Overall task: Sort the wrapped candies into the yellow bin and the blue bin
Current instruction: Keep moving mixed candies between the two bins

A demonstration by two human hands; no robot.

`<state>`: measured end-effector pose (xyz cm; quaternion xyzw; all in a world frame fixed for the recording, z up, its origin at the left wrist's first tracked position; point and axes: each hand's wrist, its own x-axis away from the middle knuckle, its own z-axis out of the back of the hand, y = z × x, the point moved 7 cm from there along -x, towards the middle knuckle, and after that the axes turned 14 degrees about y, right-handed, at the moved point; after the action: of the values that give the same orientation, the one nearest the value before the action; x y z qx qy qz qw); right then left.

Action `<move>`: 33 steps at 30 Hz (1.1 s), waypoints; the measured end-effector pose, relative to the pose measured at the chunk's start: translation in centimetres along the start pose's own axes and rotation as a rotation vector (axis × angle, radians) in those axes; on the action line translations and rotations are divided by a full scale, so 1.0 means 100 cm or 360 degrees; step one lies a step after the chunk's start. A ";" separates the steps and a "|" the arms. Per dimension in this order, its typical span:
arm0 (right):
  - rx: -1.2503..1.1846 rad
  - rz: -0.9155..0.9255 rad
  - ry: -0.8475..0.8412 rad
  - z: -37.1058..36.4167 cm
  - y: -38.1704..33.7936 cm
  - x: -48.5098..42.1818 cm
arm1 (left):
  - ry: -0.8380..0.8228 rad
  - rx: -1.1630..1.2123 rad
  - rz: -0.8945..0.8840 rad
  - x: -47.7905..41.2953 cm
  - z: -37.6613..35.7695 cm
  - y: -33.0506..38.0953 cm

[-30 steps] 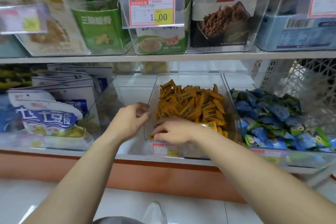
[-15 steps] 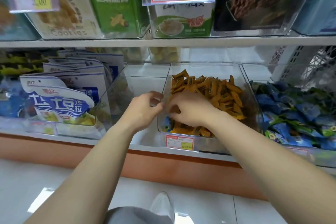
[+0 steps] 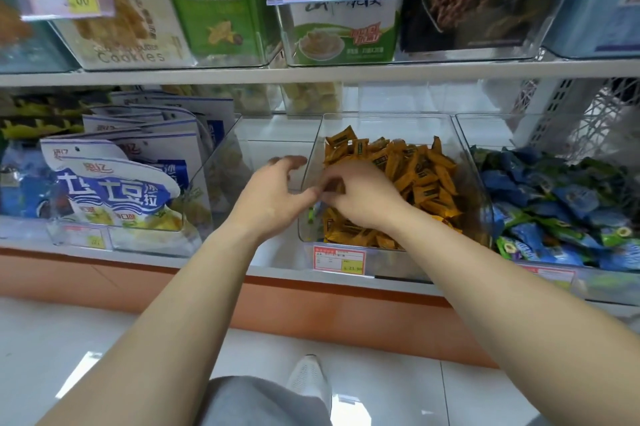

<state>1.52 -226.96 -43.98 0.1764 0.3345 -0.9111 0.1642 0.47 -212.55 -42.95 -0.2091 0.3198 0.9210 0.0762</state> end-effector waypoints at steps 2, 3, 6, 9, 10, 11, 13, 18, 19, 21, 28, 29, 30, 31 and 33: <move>-0.0319 -0.0161 0.0212 0.023 0.000 0.000 | 0.0037 -0.0006 -0.0133 0.002 0.006 0.017; -0.0474 -0.0270 0.0290 0.032 0.002 0.001 | 0.0045 0.0004 -0.0190 0.003 0.009 0.026; -0.0988 -0.0594 0.0360 0.042 0.008 0.010 | 0.0154 0.0046 -0.0244 0.003 0.017 0.040; -0.1064 -0.0720 0.0411 0.040 0.012 0.014 | 0.0289 0.0038 -0.0082 0.000 0.026 0.028; -0.0902 -0.0644 0.0328 0.033 0.011 0.015 | 0.0340 0.0039 -0.0022 0.000 0.029 0.022; -0.0713 -0.0507 0.0159 0.021 0.006 0.015 | 0.0388 0.0046 0.0030 0.000 0.032 0.017; -0.0340 -0.0226 -0.0320 -0.013 -0.005 0.024 | 0.0447 0.0082 0.0091 -0.001 0.035 0.010; 0.0419 -0.0082 -0.1002 -0.050 -0.002 0.043 | 0.0436 0.0123 0.0145 -0.003 0.033 0.002; 0.0461 -0.0074 -0.1036 -0.051 -0.001 0.044 | 0.0427 0.0130 0.0150 -0.003 0.032 0.001; 0.0524 0.0011 -0.1099 -0.051 0.000 0.045 | 0.0408 0.0138 0.0150 -0.003 0.030 -0.001; 0.0322 -0.0010 -0.1131 -0.026 0.008 0.041 | 0.0371 0.0179 0.0152 -0.002 0.031 -0.006; 0.0310 -0.0001 -0.1172 -0.023 0.009 0.042 | 0.0370 0.0187 0.0150 -0.002 0.031 -0.006; 0.0310 0.0034 -0.1187 -0.019 0.008 0.043 | 0.0368 0.0195 0.0145 -0.002 0.032 -0.005; 0.0300 0.0074 -0.1169 -0.015 0.006 0.044 | 0.0367 0.0203 0.0139 -0.001 0.033 -0.004; 0.0191 0.0065 -0.1049 -0.006 0.006 0.042 | 0.0374 0.0218 0.0137 -0.001 0.034 -0.002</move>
<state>-1.78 -227.79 -46.53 -0.1116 0.2055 -0.9337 0.2712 -0.51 -210.34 -40.63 -0.2959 0.3974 0.8685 0.0127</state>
